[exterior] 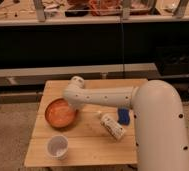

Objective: Pick up the ceramic bowl

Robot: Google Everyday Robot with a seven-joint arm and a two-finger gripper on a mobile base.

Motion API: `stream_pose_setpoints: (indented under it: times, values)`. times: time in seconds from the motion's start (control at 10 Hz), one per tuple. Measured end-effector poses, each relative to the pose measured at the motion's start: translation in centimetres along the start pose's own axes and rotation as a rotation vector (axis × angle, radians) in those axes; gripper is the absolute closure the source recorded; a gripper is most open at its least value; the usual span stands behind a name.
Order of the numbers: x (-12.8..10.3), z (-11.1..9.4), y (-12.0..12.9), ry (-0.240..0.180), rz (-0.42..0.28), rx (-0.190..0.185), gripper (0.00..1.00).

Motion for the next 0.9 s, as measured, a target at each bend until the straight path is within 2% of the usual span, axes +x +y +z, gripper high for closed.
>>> stream_pose_setpoints:
  times: [0.2, 0.3, 0.5, 0.7, 0.9]
  values:
    - [0.6, -1.4, 0.3, 0.011, -0.009, -0.004, 0.96]
    - [0.7, -1.8, 0.5, 0.015, -0.014, -0.006, 0.97]
    - [0.8, -1.9, 0.6, 0.024, -0.043, -0.004, 0.91]
    - [0.9, -2.0, 0.5, 0.032, -0.05, -0.002, 0.98]
    - [1.0, -2.0, 0.5, 0.037, -0.063, 0.0, 0.99]
